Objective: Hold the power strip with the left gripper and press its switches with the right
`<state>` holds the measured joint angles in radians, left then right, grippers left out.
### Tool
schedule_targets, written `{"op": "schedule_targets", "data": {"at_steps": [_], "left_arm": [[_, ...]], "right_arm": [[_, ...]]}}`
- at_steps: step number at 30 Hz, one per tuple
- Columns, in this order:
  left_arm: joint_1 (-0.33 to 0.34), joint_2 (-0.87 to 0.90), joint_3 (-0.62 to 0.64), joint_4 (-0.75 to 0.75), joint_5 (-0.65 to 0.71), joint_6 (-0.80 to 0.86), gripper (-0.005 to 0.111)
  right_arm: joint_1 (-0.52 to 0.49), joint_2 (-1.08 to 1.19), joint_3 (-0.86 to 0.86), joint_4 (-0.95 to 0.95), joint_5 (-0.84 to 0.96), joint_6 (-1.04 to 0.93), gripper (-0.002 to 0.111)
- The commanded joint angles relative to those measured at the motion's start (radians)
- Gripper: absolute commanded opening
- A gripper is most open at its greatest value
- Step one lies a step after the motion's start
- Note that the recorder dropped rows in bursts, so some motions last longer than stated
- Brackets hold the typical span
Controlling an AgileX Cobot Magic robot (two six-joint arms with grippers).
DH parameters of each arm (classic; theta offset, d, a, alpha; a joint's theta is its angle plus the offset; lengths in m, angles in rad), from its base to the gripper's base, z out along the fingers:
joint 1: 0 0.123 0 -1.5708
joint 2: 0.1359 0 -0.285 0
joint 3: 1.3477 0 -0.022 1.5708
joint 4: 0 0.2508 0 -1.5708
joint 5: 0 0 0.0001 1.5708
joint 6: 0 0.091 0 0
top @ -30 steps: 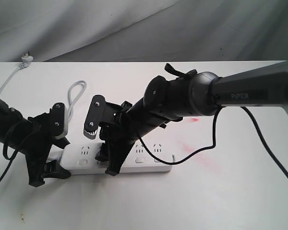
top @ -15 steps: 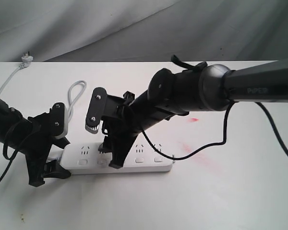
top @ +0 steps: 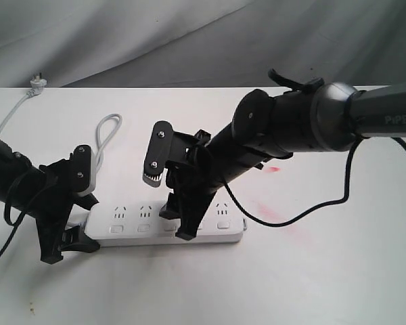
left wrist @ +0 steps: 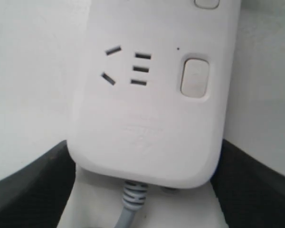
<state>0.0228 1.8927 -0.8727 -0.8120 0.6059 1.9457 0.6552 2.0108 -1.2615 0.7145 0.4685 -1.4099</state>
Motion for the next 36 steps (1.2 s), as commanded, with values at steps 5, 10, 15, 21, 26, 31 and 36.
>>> {"op": "schedule_targets", "data": {"at_steps": [5, 10, 15, 21, 26, 31, 36], "left_arm": [[0.002, -0.001, -0.005, -0.009, -0.007, 0.000, 0.048], [0.002, -0.001, -0.005, -0.009, -0.007, 0.000, 0.048], [0.002, -0.001, -0.005, -0.009, -0.007, 0.000, 0.048], [0.002, -0.001, -0.005, -0.009, -0.007, 0.000, 0.048], [0.002, -0.001, -0.005, -0.009, -0.007, 0.000, 0.048], [0.002, -0.001, -0.005, -0.009, -0.007, 0.000, 0.048], [0.002, -0.001, -0.005, -0.009, -0.007, 0.000, 0.048]], "right_arm": [[-0.005, 0.001, 0.020, 0.013, -0.024, 0.007, 0.053], [-0.005, 0.021, 0.020, 0.013, -0.034, 0.007, 0.053], [-0.005, 0.034, 0.020, 0.017, -0.039, 0.007, 0.053], [-0.005, 0.044, 0.020, 0.017, -0.039, 0.006, 0.053], [-0.005, 0.044, 0.020, 0.017, -0.039, 0.006, 0.053], [-0.005, 0.044, 0.020, 0.017, -0.039, -0.002, 0.053], [-0.005, 0.064, 0.020, 0.008, -0.035, -0.002, 0.053]]}}
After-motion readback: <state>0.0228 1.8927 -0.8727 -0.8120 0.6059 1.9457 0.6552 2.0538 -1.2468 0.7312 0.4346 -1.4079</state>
